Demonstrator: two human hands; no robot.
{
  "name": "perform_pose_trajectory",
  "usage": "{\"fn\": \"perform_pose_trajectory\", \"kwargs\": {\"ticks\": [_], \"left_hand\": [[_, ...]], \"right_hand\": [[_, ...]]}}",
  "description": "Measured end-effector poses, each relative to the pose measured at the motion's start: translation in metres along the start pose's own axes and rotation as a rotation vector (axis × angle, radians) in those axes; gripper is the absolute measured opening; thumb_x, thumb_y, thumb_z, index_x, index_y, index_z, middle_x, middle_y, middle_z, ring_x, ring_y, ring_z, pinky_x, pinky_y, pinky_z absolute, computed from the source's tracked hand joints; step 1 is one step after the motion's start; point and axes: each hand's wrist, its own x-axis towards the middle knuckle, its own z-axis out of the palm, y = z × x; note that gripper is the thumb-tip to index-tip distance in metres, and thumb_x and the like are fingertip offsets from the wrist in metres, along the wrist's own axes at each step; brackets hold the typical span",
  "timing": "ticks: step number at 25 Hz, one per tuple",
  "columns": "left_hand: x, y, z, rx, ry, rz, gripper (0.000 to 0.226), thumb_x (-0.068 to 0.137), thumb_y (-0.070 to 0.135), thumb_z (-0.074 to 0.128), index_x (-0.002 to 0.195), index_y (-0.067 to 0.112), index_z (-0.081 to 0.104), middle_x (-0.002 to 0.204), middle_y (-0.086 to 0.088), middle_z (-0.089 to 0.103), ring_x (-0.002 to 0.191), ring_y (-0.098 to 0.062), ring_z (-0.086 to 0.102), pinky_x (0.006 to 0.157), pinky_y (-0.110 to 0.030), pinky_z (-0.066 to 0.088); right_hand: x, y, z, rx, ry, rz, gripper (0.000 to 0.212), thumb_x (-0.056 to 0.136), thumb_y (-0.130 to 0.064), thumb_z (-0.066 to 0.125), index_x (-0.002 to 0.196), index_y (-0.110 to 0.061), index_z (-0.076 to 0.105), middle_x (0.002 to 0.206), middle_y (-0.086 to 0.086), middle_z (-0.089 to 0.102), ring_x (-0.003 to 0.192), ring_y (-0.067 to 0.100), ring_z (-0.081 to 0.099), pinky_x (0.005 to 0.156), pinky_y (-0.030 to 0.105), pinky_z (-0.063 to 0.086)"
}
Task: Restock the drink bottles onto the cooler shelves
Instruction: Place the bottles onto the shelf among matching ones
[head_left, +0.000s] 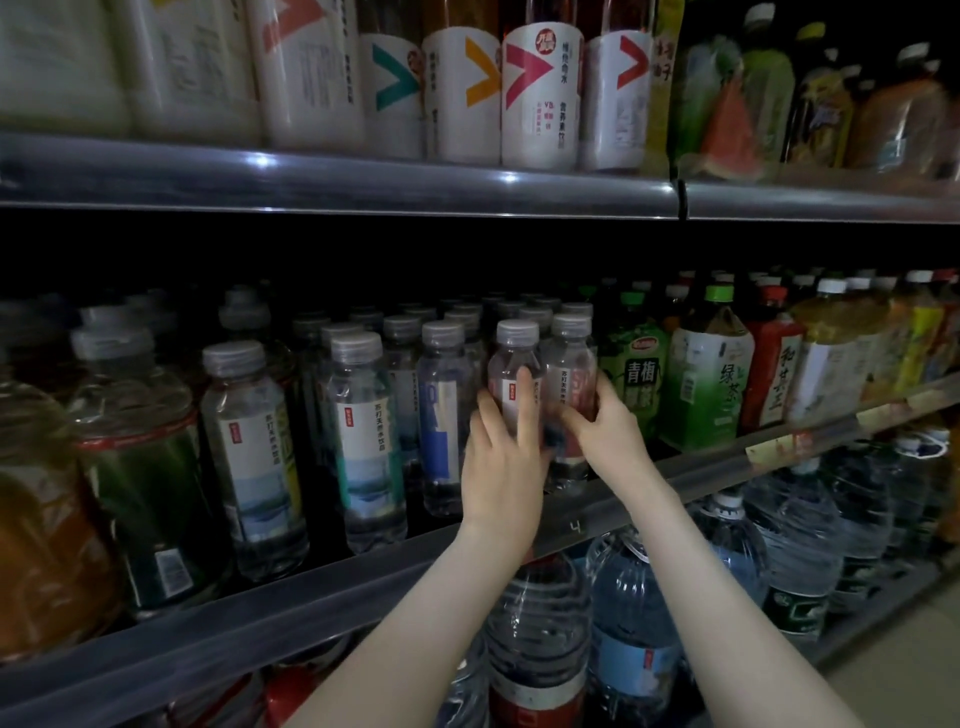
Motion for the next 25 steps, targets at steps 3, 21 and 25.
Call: {"fn": "perform_pose_trajectory", "kwargs": {"ticks": [3,21,25], "left_hand": [[0.003,0.002,-0.004,0.019,-0.034,-0.006,0.114,0.056,0.051,0.084,0.144,0.009,0.025,0.117,-0.026,0.058,0.090,-0.032,0.062,0.072,-0.034,0.053],[-0.035,-0.131,-0.079,0.313,0.039,0.112,0.098,0.063,0.044,0.081,0.147,0.027,0.033,0.145,-0.030,0.034,0.134,-0.039,0.034,0.112,-0.054,0.003],[-0.037,-0.134,-0.087,0.333,0.023,0.132,0.098,0.064,0.047,0.081,0.147,0.027,0.031,0.145,-0.025,0.037,0.135,-0.036,0.036,0.111,-0.053,0.003]], "right_hand": [[0.000,0.005,-0.003,0.003,-0.066,-0.005,0.065,0.093,-0.025,0.060,0.148,-0.024,0.026,0.134,0.004,0.055,0.122,0.023,0.053,0.092,0.027,0.042],[-0.081,-0.037,0.126,-0.220,0.089,-0.107,0.082,0.090,-0.016,0.062,0.151,-0.007,0.010,0.143,0.021,0.037,0.131,0.036,0.038,0.100,0.044,0.043],[-0.080,-0.030,0.127,-0.234,0.090,-0.124,0.077,0.086,-0.013,0.065,0.149,-0.008,0.020,0.136,0.021,0.042,0.126,0.038,0.041,0.099,0.048,0.043]]}}
